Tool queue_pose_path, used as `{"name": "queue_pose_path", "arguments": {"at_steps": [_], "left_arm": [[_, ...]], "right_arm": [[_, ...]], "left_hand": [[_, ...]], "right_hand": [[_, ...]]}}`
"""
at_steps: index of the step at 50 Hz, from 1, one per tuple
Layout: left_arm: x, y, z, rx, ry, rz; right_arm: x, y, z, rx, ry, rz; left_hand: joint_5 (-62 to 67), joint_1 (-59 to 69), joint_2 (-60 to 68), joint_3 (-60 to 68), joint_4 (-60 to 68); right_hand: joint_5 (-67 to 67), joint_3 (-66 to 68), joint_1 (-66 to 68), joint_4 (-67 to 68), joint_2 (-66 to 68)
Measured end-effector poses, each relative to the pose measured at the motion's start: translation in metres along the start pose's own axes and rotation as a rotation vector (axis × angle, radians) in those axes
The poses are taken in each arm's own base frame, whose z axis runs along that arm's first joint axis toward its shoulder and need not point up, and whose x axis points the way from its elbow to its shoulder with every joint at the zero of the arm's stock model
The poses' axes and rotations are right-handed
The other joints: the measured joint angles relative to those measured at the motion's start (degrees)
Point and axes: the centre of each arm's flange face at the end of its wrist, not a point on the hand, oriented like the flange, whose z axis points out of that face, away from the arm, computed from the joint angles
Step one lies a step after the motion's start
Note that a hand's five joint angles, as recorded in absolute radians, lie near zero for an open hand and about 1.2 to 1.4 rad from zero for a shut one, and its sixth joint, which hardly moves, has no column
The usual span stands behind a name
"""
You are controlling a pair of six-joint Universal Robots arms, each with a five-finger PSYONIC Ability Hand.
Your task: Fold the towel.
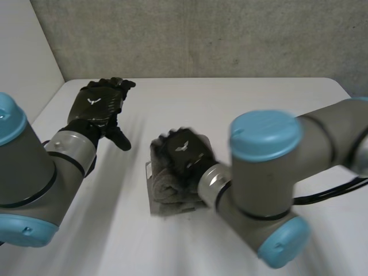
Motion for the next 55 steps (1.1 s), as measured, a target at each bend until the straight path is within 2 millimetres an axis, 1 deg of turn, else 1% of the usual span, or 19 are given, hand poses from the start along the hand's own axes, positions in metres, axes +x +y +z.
{"name": "queue_pose_path", "arguments": {"at_steps": [2, 3, 5, 7, 8, 11, 12, 17, 22, 27, 31, 36, 39, 41, 42, 44, 49, 51, 55], "left_arm": [[0.004, 0.001, 0.002, -0.006, 0.011, -0.012], [0.008, 0.004, 0.004, -0.016, 0.023, -0.024], [0.014, 0.008, 0.005, -0.032, 0.038, -0.040], [0.023, 0.017, 0.008, -0.066, 0.061, -0.065], [0.024, 0.019, 0.008, -0.074, 0.065, -0.070], [0.036, 0.038, 0.011, -0.142, 0.085, -0.093], [0.038, 0.042, 0.011, -0.156, 0.086, -0.095], [0.051, 0.082, 0.012, -0.272, 0.067, -0.083], [0.054, 0.109, 0.011, -0.342, 0.045, -0.059], [0.054, 0.119, 0.009, -0.371, 0.039, -0.048], [0.054, 0.115, 0.008, -0.364, 0.040, -0.047], [0.053, 0.096, 0.010, -0.310, 0.043, -0.053], [0.052, 0.074, 0.010, -0.252, 0.046, -0.061], [0.051, 0.052, 0.009, -0.195, 0.048, -0.068], [0.051, 0.046, 0.009, -0.180, 0.048, -0.070], [0.049, 0.021, 0.006, -0.123, 0.047, -0.076], [0.041, -0.030, -0.005, -0.027, 0.039, -0.086], [0.034, -0.050, -0.011, 0.000, 0.025, -0.088], [0.019, -0.075, -0.020, 0.028, -0.008, -0.090]], "right_arm": [[0.013, -0.004, -0.004, 0.012, 0.035, 0.053], [0.024, -0.006, -0.008, 0.018, 0.064, 0.094], [0.034, -0.006, -0.010, 0.022, 0.090, 0.130], [0.048, -0.005, -0.011, 0.021, 0.124, 0.176], [0.050, -0.004, -0.011, 0.020, 0.129, 0.183], [0.062, 0.005, -0.006, -0.003, 0.154, 0.216], [0.063, 0.007, -0.004, -0.009, 0.157, 0.220], [0.066, 0.032, 0.014, -0.096, 0.151, 0.238], [0.062, 0.056, 0.030, -0.180, 0.127, 0.237], [0.059, 0.074, 0.039, -0.229, 0.112, 0.219], [0.061, 0.077, 0.040, -0.234, 0.110, 0.211], [0.070, 0.057, 0.035, -0.174, 0.129, 0.204], [0.080, 0.033, 0.027, -0.110, 0.156, 0.202], [0.093, 0.007, 0.016, -0.035, 0.200, 0.209], [0.096, 0.002, 0.013, -0.020, 0.211, 0.212], [0.113, -0.024, -0.002, 0.056, 0.275, 0.226], [0.149, -0.069, -0.040, 0.183, 0.440, 0.248], [0.163, -0.081, -0.058, 0.209, 0.515, 0.254], [0.178, -0.087, -0.078, 0.199, 0.601, 0.260]], "left_hand": [[0.00, 0.00, 0.00, 0.00, 0.00], [0.00, 0.00, 0.00, 0.00, 0.00], [0.00, 0.00, 0.07, 0.01, 0.00], [0.00, 0.01, 0.15, 0.13, 0.00], [0.00, 0.01, 0.16, 0.13, 0.00], [0.00, 0.12, 0.21, 0.14, 0.00], [0.00, 0.13, 0.25, 0.14, 0.00], [0.00, 0.13, 0.32, 0.15, 0.00], [0.00, 0.09, 0.32, 0.15, 0.00], [0.00, 0.06, 0.32, 0.15, 0.00], [0.00, 0.05, 0.32, 0.15, 0.00], [-0.01, 0.00, 0.29, 0.15, 0.00], [-0.01, 0.00, 0.21, 0.05, 0.00], [-0.02, 0.01, 0.21, 0.03, 0.00], [-0.02, 0.01, 0.21, 0.03, 0.00], [-0.02, 0.00, 0.20, 0.02, 0.00], [-0.02, 0.00, 0.04, 0.01, 0.00], [-0.03, -0.02, 0.02, 0.00, 0.00], [-0.02, -0.03, 0.01, 0.00, 0.00]], "right_hand": [[0.00, 0.00, -0.02, 0.00, 0.00], [0.00, 0.00, -0.04, 0.00, 0.00], [0.00, 0.00, -0.11, 0.00, 0.00], [0.00, 0.00, -0.16, 0.00, 0.00], [0.00, 0.00, -0.17, 0.00, 0.00], [0.00, 0.00, -0.19, 0.00, 0.00], [0.00, 0.00, -0.19, 0.00, 0.00], [0.00, 0.00, -0.20, 0.00, 0.00], [0.00, 0.00, -0.20, 0.00, 0.00], [0.00, 0.00, -0.38, 0.00, 0.00], [0.00, 0.00, -0.70, 0.00, 0.00], [0.00, 0.00, -0.71, 0.00, 0.00], [0.00, 0.00, -0.71, 0.00, 0.00], [0.00, 0.00, -0.71, 0.00, 0.00], [0.00, 0.00, -0.71, 0.00, 0.00], [0.00, 0.00, -0.71, 0.00, 0.00], [0.00, 0.00, -0.71, 0.00, 0.00], [0.00, 0.00, -0.71, 0.00, 0.00], [0.00, 0.00, -0.71, 0.00, 0.00]]}}
